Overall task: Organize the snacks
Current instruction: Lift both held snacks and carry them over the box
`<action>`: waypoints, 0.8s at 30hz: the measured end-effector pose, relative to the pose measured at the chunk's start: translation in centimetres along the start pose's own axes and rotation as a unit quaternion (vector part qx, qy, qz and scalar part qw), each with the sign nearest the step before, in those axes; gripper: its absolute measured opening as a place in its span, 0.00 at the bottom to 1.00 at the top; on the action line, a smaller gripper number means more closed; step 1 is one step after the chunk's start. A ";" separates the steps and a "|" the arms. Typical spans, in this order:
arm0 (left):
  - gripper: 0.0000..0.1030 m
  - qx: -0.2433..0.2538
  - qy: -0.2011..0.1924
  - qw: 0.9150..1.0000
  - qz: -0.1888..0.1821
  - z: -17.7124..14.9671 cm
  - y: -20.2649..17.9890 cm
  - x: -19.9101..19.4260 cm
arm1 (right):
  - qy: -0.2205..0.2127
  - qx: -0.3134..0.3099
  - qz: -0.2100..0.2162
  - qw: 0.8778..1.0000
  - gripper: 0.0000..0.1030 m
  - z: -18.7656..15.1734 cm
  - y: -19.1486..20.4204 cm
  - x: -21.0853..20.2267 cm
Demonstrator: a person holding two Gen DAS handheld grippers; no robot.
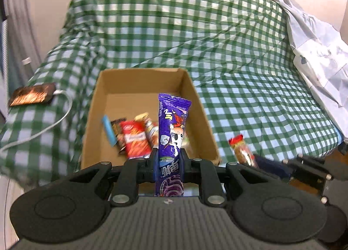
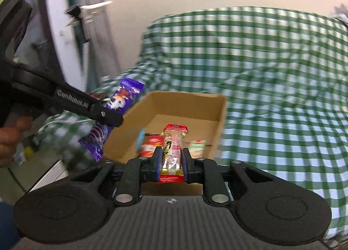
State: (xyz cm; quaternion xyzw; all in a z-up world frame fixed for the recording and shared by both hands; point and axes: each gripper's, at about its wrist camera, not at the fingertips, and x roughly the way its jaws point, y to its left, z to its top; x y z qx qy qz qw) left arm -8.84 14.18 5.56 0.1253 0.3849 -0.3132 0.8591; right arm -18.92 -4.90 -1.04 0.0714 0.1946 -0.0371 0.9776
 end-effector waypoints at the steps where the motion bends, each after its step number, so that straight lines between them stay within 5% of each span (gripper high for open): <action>1: 0.19 -0.001 -0.004 1.000 0.004 -0.9 0.2 -0.7 | 0.000 -0.006 0.003 1.000 0.19 0.0 0.9 -0.3; 9: 0.19 -0.024 -0.023 0.999 -0.002 -4.8 1.8 -4.0 | -0.013 -0.054 0.001 0.998 0.19 -0.8 5.5 -3.6; 24: 0.19 -0.050 -0.050 0.997 -0.012 -5.3 3.2 -6.2 | -0.022 -0.088 -0.014 0.996 0.19 -1.2 7.9 -5.2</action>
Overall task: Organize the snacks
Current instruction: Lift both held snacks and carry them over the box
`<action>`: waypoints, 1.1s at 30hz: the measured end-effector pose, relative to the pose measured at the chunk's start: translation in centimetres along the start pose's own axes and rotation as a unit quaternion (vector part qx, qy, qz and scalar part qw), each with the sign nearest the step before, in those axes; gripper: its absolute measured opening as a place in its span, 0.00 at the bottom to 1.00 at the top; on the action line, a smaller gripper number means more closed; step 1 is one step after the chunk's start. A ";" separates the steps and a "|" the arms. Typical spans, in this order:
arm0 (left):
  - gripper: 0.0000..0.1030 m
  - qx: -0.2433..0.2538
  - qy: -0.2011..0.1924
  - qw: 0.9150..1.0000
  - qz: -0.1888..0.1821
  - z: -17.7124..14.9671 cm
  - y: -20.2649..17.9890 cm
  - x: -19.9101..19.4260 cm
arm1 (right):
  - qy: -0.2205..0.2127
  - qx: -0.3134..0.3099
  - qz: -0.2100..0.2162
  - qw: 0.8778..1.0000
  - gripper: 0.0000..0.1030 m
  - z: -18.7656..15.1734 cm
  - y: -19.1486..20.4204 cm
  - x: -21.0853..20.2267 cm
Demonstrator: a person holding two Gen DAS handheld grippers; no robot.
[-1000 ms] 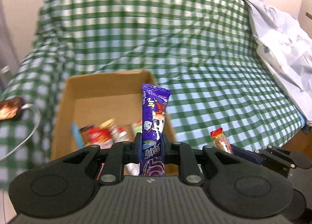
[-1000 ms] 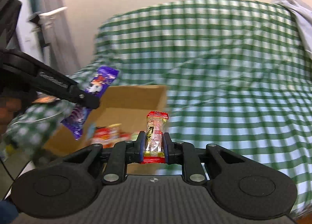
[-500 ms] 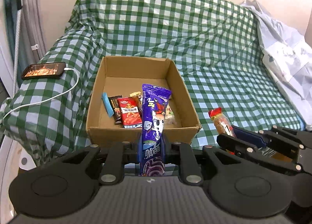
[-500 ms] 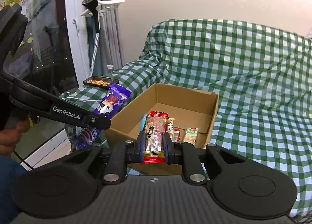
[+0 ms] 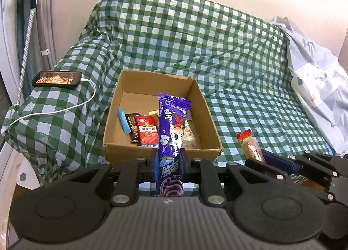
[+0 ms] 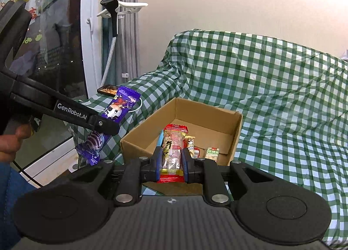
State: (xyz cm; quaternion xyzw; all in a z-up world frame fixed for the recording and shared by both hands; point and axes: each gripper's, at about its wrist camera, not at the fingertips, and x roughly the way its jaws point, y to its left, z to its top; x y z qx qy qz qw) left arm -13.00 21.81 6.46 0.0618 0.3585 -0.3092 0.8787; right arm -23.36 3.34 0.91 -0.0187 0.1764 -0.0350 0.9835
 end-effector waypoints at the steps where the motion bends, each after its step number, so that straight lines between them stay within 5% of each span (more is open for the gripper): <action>1: 0.19 0.000 0.000 1.000 0.000 0.0 0.0 0.0 | 0.001 -0.001 0.000 1.000 0.19 0.0 0.0 0.0; 33: 0.19 0.006 0.027 1.000 0.001 0.7 0.0 3.1 | 0.046 0.019 0.002 0.999 0.19 -0.3 -0.4 2.4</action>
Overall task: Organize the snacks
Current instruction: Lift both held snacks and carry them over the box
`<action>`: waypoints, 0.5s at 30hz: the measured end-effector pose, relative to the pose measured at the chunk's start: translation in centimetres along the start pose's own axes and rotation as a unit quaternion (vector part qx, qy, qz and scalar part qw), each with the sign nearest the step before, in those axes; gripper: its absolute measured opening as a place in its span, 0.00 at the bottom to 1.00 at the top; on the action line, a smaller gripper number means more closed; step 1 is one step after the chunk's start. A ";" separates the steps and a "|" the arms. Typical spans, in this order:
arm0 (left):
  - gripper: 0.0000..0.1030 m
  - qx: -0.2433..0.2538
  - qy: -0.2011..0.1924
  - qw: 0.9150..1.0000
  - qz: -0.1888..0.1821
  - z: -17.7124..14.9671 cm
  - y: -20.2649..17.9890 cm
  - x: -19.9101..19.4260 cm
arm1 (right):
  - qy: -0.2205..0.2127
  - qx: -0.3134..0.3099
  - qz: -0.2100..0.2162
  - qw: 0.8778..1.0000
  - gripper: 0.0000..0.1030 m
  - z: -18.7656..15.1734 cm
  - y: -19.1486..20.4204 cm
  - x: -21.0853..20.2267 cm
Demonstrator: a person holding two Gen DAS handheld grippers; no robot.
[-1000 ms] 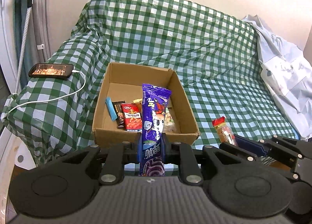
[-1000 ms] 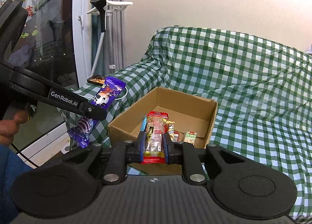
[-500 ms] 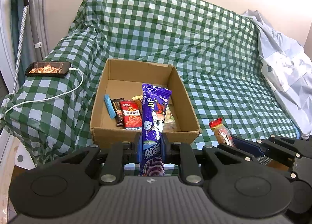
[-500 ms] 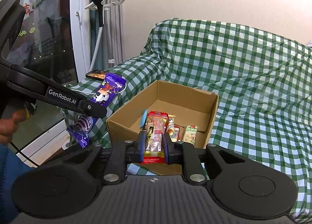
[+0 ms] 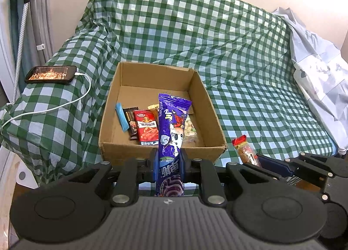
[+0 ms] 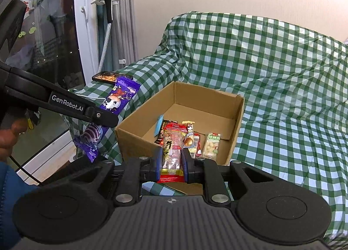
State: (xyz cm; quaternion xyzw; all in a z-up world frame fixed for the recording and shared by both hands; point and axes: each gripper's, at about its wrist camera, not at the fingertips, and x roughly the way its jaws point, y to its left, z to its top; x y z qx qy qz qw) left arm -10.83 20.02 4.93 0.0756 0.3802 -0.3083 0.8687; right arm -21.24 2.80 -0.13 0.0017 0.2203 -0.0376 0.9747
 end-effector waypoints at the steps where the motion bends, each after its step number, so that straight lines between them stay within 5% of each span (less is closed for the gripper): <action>1: 0.19 0.000 0.001 1.000 0.000 0.1 0.0 0.2 | 0.001 0.000 0.000 1.000 0.19 0.0 0.0 0.1; 15: 0.19 -0.011 0.010 1.000 0.009 1.7 1.5 2.4 | 0.019 0.012 -0.010 1.000 0.19 1.1 -0.4 2.6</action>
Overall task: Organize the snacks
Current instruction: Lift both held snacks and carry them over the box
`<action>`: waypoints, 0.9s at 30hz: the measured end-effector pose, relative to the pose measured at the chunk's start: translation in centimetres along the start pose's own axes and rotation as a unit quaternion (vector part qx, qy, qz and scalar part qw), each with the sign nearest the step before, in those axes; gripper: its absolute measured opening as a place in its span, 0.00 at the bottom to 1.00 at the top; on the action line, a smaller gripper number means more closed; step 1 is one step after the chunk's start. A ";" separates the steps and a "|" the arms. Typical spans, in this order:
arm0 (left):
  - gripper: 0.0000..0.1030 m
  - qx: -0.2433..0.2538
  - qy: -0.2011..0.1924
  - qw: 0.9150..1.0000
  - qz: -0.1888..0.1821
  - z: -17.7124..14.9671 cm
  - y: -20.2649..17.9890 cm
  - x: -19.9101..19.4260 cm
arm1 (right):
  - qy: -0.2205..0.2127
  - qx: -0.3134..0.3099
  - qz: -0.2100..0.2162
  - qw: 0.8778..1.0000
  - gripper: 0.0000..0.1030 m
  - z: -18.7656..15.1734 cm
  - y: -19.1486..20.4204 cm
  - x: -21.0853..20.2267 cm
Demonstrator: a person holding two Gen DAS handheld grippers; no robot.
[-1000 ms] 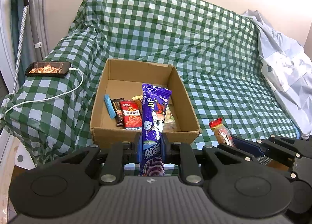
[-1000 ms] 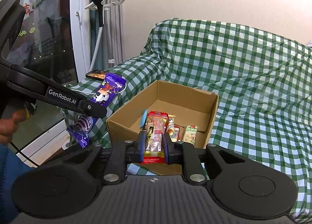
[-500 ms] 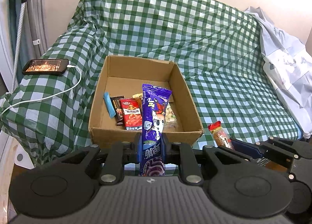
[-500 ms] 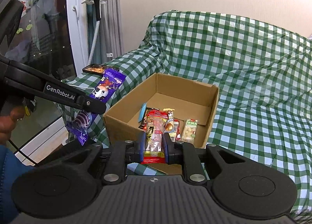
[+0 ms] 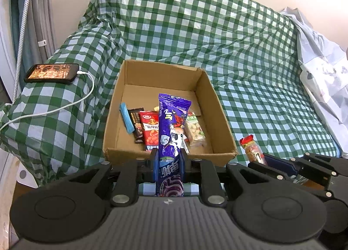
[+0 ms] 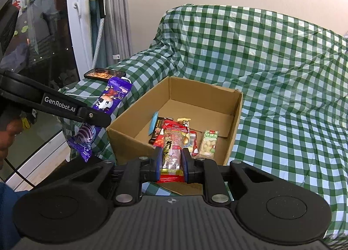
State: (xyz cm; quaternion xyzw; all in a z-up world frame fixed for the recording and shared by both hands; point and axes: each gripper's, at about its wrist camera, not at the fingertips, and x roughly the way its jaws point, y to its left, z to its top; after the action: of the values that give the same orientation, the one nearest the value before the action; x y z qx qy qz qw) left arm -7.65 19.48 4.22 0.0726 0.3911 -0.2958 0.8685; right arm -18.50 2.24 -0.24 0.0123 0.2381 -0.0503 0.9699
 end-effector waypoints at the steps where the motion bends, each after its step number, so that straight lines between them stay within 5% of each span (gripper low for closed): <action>1: 0.19 -0.001 0.000 1.000 0.001 0.2 0.1 0.2 | 0.000 0.000 0.000 1.000 0.19 0.2 0.0 0.2; 27: 0.19 0.000 0.027 1.000 0.012 7.1 2.0 10.0 | 0.034 0.034 -0.010 0.999 0.19 5.1 -3.2 11.0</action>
State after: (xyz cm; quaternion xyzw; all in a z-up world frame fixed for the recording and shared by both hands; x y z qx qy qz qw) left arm 3.18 13.96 1.59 0.0853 0.4134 -0.2837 0.8610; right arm -6.81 -2.19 -0.81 0.0446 0.2689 -0.0674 0.9598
